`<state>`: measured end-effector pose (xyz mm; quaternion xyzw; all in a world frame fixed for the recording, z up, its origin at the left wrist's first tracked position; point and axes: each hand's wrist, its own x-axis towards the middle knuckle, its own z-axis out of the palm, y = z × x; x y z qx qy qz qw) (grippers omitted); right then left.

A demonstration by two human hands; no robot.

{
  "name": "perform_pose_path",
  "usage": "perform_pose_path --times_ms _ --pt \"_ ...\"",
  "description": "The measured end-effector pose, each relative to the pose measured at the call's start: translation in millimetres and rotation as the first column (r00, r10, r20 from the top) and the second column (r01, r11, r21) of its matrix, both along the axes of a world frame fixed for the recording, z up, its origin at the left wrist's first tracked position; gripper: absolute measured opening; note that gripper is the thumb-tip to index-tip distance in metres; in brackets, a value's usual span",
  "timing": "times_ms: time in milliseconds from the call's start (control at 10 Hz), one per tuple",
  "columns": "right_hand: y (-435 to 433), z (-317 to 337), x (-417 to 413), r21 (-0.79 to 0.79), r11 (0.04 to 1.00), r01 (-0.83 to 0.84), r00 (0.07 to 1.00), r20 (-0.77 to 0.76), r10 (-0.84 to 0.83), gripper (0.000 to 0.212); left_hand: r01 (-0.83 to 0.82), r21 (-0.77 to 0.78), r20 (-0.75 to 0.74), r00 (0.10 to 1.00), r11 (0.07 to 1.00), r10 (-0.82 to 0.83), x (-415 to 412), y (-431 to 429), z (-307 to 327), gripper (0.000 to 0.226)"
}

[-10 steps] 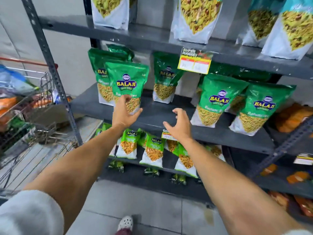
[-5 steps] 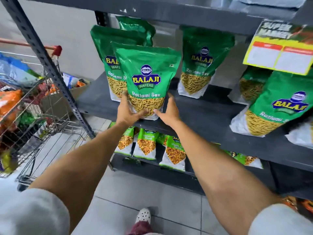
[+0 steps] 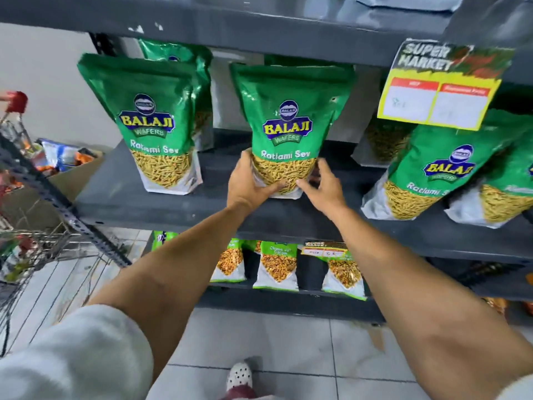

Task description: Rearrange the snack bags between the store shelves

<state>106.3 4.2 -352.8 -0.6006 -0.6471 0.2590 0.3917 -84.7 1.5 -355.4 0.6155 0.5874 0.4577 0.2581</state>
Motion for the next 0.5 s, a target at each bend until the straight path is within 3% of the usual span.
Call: perform_pose_path --times_ms 300,500 --pt "-8.9 -32.3 29.8 -0.09 0.995 0.053 0.997 -0.052 -0.058 0.045 0.078 -0.066 -0.01 0.997 0.995 -0.079 32.8 6.7 -29.7 0.103" --pt "-26.5 -8.1 30.5 -0.088 0.991 0.099 0.995 0.029 -0.097 0.057 0.035 -0.191 -0.312 0.945 0.981 -0.095 17.3 -18.0 -12.7 0.111"
